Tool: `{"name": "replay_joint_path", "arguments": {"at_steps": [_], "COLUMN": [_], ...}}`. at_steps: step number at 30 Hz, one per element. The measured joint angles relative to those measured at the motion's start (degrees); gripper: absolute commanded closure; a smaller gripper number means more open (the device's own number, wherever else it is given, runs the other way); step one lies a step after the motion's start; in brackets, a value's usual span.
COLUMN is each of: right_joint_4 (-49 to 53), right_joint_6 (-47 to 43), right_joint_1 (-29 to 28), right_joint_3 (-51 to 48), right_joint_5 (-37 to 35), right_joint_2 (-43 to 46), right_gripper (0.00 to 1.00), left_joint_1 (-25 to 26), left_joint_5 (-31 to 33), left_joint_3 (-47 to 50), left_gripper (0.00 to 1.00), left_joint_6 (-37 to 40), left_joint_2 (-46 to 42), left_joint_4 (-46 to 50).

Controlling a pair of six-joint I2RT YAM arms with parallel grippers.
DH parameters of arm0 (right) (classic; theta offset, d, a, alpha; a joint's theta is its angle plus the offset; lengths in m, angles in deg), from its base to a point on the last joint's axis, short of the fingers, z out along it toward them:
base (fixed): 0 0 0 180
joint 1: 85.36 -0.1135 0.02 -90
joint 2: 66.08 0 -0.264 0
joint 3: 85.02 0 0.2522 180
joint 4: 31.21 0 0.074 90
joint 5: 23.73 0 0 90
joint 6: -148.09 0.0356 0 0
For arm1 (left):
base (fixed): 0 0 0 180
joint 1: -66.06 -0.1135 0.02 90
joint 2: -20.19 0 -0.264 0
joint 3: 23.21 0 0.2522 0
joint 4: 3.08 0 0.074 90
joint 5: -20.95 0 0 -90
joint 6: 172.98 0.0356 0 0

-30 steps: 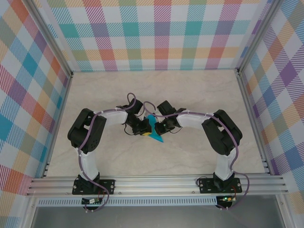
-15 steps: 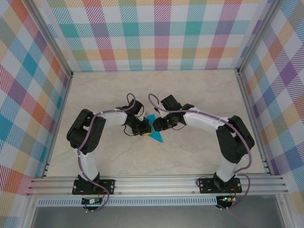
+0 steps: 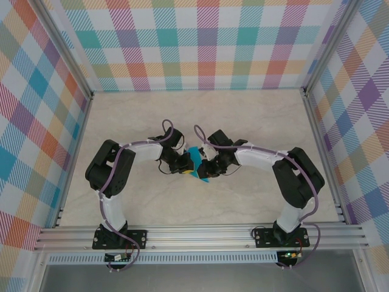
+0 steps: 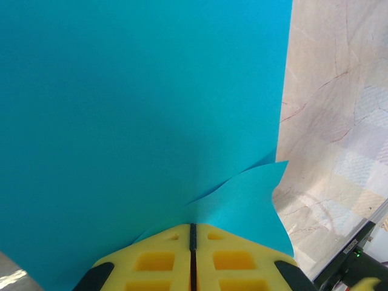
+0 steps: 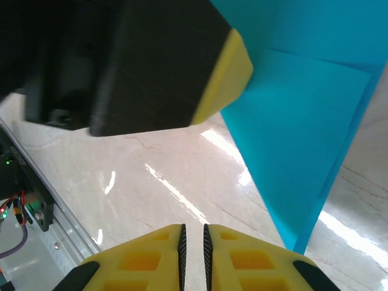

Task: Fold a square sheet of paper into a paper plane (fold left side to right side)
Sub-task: Third fold the triangle at the center of the table.

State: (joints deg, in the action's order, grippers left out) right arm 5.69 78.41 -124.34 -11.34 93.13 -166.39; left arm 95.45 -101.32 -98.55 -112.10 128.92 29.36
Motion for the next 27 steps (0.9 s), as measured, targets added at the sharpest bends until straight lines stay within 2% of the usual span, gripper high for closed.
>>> {"name": "replay_joint_path", "arguments": {"at_steps": [10, 27], "right_joint_4": [-0.8, -1.6], "right_joint_6": [3.1, 6.3], "right_joint_1": [0.8, 1.5], "right_joint_3": [0.1, -1.8], "right_joint_5": [0.8, 0.8], "right_joint_2": [-4.3, -5.0], "right_gripper": [0.84, 0.84], "left_joint_1": [0.0, 0.0], "left_joint_5": [0.0, 0.0], "left_joint_3": [0.0, 0.0], "left_gripper": [0.92, 0.92], "left_joint_6": [0.0, 0.0], "left_joint_2": [0.0, 0.0], "left_joint_4": [0.0, 0.0]}}
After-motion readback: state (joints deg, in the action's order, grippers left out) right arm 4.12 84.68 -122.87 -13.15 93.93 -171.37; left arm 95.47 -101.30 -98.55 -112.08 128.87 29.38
